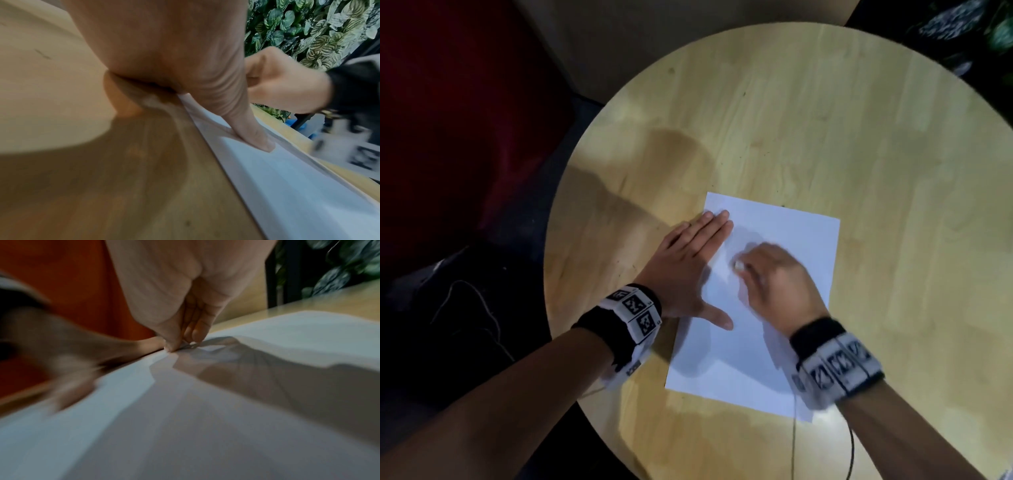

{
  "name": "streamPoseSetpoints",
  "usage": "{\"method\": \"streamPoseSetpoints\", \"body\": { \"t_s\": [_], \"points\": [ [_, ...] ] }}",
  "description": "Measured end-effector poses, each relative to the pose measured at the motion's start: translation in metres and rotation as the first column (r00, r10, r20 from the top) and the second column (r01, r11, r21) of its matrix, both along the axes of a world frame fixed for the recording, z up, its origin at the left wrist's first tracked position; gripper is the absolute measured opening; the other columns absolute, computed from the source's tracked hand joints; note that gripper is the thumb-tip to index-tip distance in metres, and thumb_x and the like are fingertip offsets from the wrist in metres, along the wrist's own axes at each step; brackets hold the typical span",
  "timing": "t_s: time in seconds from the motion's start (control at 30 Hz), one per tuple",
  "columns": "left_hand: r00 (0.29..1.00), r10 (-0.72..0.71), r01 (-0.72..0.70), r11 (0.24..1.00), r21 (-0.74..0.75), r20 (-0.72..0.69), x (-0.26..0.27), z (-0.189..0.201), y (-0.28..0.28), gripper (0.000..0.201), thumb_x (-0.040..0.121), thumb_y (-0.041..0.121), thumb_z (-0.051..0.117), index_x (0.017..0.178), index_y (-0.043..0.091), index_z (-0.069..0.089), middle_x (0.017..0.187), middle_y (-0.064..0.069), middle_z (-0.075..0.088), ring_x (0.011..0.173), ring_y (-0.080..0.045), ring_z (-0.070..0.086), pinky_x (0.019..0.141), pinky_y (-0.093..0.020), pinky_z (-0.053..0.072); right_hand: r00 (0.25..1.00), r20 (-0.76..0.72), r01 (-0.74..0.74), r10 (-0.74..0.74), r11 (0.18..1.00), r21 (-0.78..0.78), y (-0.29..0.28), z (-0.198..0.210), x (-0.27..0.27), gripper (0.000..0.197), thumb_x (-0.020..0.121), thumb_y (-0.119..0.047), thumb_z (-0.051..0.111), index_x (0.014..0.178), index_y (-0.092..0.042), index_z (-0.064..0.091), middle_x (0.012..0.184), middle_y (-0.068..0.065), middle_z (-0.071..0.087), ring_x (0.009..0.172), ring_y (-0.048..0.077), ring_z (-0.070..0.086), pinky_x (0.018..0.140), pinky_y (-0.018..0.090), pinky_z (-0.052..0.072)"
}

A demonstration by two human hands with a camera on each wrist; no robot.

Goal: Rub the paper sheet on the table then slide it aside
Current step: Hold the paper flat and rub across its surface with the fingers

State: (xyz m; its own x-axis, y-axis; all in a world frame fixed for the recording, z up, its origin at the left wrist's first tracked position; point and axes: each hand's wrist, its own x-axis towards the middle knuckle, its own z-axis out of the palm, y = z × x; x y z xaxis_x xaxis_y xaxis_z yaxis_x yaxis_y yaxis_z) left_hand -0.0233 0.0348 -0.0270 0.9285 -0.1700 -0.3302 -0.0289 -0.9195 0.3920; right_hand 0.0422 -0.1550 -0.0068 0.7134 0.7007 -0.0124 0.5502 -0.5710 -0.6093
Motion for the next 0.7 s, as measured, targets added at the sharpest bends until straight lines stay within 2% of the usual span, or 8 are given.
{"method": "streamPoseSetpoints", "body": {
  "t_s": [0.1, 0.13, 0.27, 0.33, 0.47, 0.53, 0.63, 0.7],
  "points": [
    [1.000, 0.002, -0.002, 1.000, -0.010, -0.028, 0.001, 0.002, 0.000, 0.153, 0.050, 0.099, 0.061, 0.163, 0.020, -0.005, 0.170, 0.009, -0.015, 0.154, -0.007, -0.019, 0.124, -0.032, -0.011, 0.977, 0.080, 0.196, -0.196, 0.981, 0.010, 0.018, -0.009, 0.038, 0.013, 0.092, -0.012, 0.059, 0.085, -0.009, 0.070, 0.083, 0.008, 0.063, 0.078, 0.026, 0.058, 0.069, 0.035, 0.048],
    [1.000, 0.003, -0.004, 1.000, -0.014, -0.024, 0.001, 0.003, 0.000, 0.153, 0.050, 0.099, 0.061, 0.164, 0.020, -0.004, 0.170, 0.009, -0.014, 0.154, -0.007, -0.019, 0.124, -0.032, -0.012, 0.974, 0.081, 0.212, -0.213, 0.977, 0.016, 0.021, -0.010, 0.035, 0.014, 0.093, -0.011, 0.058, 0.085, -0.009, 0.069, 0.083, 0.009, 0.063, 0.078, 0.027, 0.058, 0.069, 0.036, 0.048],
    [1.000, 0.015, -0.014, 0.999, -0.042, 0.027, -0.002, 0.000, 0.001, 0.149, 0.052, 0.097, 0.062, 0.164, 0.017, 0.004, 0.171, 0.005, -0.008, 0.156, -0.010, -0.013, 0.125, -0.034, -0.007, 0.999, -0.035, 0.031, -0.031, 1.000, -0.003, 0.002, 0.012, -0.023, 0.011, 0.090, -0.008, 0.058, 0.088, -0.009, 0.069, 0.086, 0.006, 0.063, 0.078, 0.026, 0.060, 0.070, 0.036, 0.049],
    [0.999, 0.014, -0.012, 0.998, -0.059, 0.030, -0.002, 0.000, 0.001, 0.149, 0.053, 0.097, 0.063, 0.164, 0.017, 0.004, 0.171, 0.005, -0.008, 0.156, -0.011, -0.013, 0.125, -0.034, -0.007, 0.998, -0.051, -0.051, 0.049, 0.998, -0.045, -0.001, 0.017, -0.020, 0.010, 0.089, -0.010, 0.060, 0.089, -0.012, 0.070, 0.087, 0.003, 0.064, 0.080, 0.023, 0.061, 0.069, 0.035, 0.051],
    [1.000, 0.002, -0.002, 0.999, -0.044, -0.008, -0.001, 0.001, 0.001, 0.151, 0.051, 0.099, 0.060, 0.164, 0.019, -0.001, 0.171, 0.007, -0.011, 0.155, -0.010, -0.015, 0.125, -0.035, -0.008, 0.986, 0.102, 0.137, -0.132, 0.990, -0.040, 0.025, 0.004, 0.037, 0.010, 0.088, -0.011, 0.063, 0.081, -0.009, 0.070, 0.076, 0.006, 0.061, 0.068, 0.026, 0.058, 0.060, 0.033, 0.049],
    [1.000, 0.004, -0.004, 0.999, -0.037, 0.004, -0.001, 0.001, 0.001, 0.151, 0.050, 0.100, 0.059, 0.164, 0.019, 0.001, 0.171, 0.006, -0.009, 0.156, -0.011, -0.012, 0.126, -0.036, -0.005, 0.980, 0.103, 0.174, -0.169, 0.984, -0.038, 0.028, 0.000, 0.035, 0.011, 0.089, -0.010, 0.061, 0.081, -0.009, 0.069, 0.076, 0.006, 0.060, 0.068, 0.025, 0.056, 0.061, 0.035, 0.048],
    [1.000, 0.009, -0.008, 0.999, -0.040, 0.023, -0.002, -0.002, 0.002, 0.151, 0.050, 0.099, 0.061, 0.164, 0.017, 0.005, 0.171, 0.004, -0.008, 0.156, -0.011, -0.012, 0.126, -0.037, -0.004, 0.999, 0.011, 0.048, -0.047, 0.996, -0.075, 0.011, 0.011, -0.012, 0.010, 0.083, -0.001, 0.063, 0.080, -0.010, 0.066, 0.078, 0.004, 0.061, 0.071, 0.025, 0.056, 0.065, 0.036, 0.047],
    [0.999, 0.015, -0.013, 0.999, -0.043, 0.046, -0.002, -0.003, 0.002, 0.150, 0.051, 0.098, 0.062, 0.164, 0.017, 0.006, 0.171, 0.003, -0.007, 0.156, -0.011, -0.012, 0.126, -0.038, -0.002, 0.997, -0.051, -0.063, 0.058, 0.992, -0.112, 0.003, 0.021, -0.031, 0.010, 0.084, -0.003, 0.064, 0.082, -0.013, 0.066, 0.082, 0.000, 0.061, 0.074, 0.021, 0.057, 0.064, 0.033, 0.047]
  ]
}}
